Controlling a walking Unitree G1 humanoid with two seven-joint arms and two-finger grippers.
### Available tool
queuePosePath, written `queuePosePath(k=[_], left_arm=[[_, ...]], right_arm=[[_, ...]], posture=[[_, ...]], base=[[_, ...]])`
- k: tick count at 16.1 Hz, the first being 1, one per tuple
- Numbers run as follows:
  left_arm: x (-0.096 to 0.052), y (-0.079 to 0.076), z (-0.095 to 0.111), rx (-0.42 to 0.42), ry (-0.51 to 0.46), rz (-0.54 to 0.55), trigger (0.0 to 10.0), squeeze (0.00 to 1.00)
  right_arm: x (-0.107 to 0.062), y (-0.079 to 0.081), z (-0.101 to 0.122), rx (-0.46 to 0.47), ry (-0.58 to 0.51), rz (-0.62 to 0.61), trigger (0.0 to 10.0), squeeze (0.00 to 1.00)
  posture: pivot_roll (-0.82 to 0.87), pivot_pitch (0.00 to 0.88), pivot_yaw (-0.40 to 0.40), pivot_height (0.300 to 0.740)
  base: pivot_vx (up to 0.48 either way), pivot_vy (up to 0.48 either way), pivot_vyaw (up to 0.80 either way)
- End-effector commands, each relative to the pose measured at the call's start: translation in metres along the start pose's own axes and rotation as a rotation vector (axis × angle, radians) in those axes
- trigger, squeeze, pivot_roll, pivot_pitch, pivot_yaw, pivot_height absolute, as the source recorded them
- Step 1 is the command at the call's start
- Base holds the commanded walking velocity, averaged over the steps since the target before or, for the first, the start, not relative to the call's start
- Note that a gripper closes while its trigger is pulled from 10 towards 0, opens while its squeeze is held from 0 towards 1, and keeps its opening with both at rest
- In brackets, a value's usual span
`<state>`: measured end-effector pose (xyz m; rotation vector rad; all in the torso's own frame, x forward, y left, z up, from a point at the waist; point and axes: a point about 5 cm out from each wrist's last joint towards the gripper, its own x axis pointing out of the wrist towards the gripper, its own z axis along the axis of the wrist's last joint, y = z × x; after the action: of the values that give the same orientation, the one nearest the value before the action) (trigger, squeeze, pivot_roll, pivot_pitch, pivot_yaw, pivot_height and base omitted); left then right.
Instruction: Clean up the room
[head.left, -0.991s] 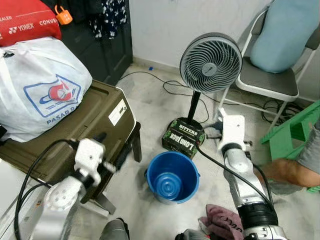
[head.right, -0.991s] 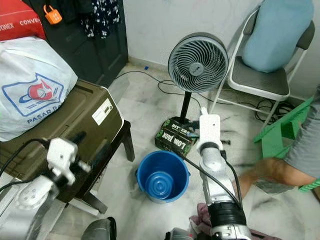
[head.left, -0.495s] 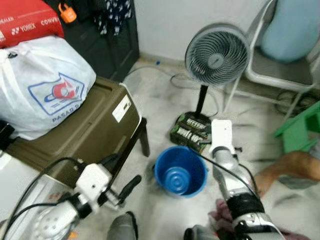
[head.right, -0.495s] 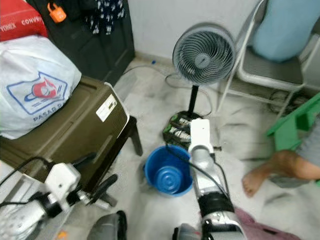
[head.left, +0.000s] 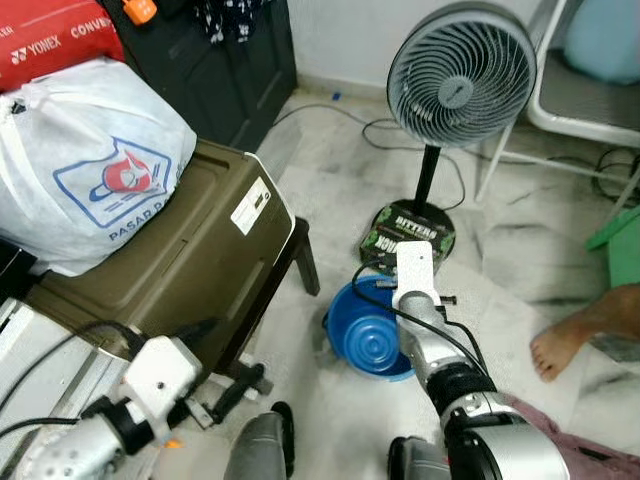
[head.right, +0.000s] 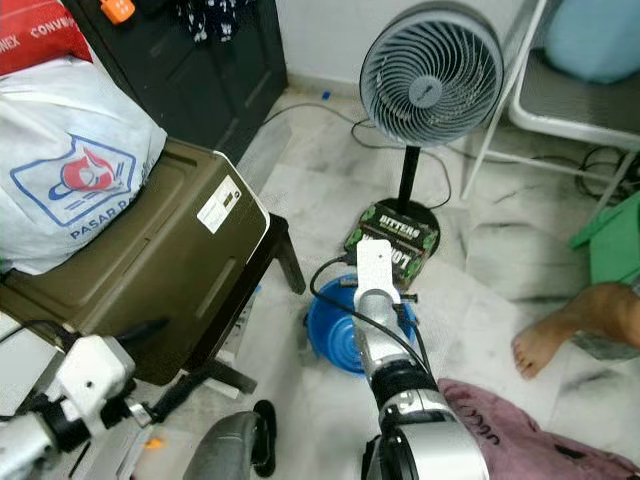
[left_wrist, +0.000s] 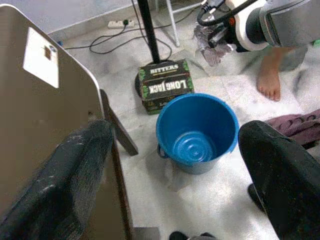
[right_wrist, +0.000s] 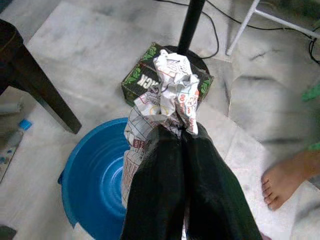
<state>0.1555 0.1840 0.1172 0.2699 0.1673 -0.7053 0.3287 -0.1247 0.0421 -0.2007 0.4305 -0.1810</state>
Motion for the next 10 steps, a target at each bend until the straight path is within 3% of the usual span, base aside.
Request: queuePosePath(k=[1,5,10], left_arm=[[-0.0056,0.0013,0.0,-0.009,0.021,0.003,10.0,0.0],[-0.0087,0.0002,0.0018,-0.013,0.034,0.007,10.0,0.0],[-0.0071,0.0027,0.002,-0.014,0.035,0.007,10.0,0.0]], right_arm=[[-0.0003,0.0054,0.0001,0.019,0.009,-0.004,10.0,0.0],[0.0028,-0.0013,0.0008,0.049,0.009,-0.078,10.0,0.0],[0.0046,-0.0002,0.0074,0.067,-0.015,-0.078,10.0,0.0]], posture=[[0.32,0.266,0.143,0.74],[0.32,0.264,0.143,0.74],[0.32,0.259,0.146,0.74]], base=[[0.0,0.0,0.0],[0.0,0.0,0.0],[0.0,0.0,0.0]])
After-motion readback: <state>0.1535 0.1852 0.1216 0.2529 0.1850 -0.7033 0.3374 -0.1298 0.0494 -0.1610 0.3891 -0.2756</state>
